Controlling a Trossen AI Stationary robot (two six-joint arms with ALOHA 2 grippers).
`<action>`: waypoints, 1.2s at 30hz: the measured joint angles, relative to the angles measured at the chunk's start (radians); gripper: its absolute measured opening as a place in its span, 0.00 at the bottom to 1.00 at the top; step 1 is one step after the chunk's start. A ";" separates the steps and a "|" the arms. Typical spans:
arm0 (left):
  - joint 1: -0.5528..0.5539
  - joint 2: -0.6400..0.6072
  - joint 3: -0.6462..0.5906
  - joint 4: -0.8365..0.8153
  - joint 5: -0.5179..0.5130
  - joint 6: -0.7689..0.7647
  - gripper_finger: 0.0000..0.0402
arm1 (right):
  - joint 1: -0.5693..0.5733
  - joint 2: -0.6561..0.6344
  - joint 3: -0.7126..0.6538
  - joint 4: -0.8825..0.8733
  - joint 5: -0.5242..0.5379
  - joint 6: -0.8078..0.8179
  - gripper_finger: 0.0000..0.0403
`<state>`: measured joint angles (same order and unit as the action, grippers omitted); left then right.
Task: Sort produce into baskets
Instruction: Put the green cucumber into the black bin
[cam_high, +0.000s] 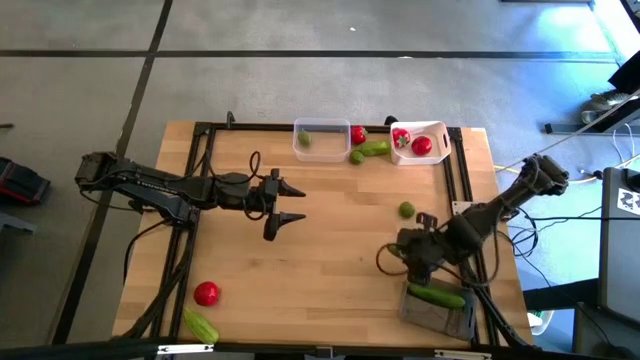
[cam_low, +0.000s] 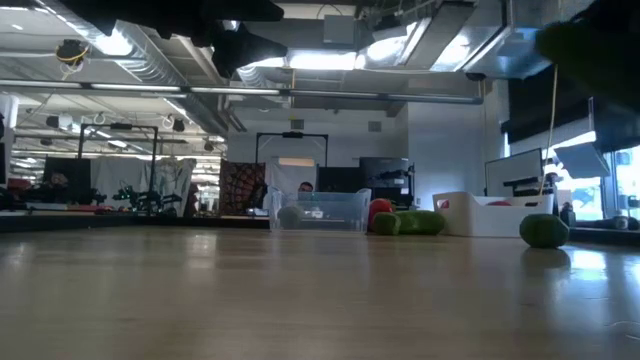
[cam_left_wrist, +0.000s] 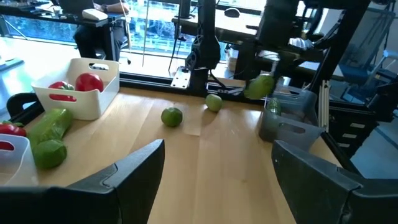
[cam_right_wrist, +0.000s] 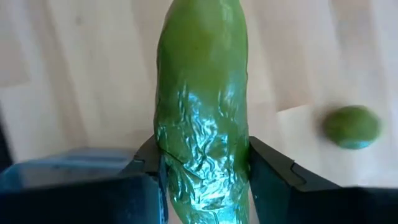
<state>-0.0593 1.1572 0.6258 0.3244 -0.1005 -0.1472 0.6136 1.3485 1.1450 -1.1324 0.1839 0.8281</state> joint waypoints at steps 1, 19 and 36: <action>0.000 0.000 0.000 0.000 0.000 0.001 0.73 | 0.018 0.000 0.000 0.006 -0.006 0.023 0.33; 0.000 0.000 0.000 0.000 0.000 0.013 0.73 | 0.285 0.045 0.000 0.094 -0.068 0.437 0.33; 0.009 0.000 0.000 0.000 0.000 0.002 0.73 | 0.375 0.212 -0.038 0.103 -0.204 0.544 0.38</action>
<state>-0.0505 1.1572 0.6258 0.3244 -0.1007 -0.1457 0.9883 1.5605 1.1070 -1.0293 -0.0203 1.3724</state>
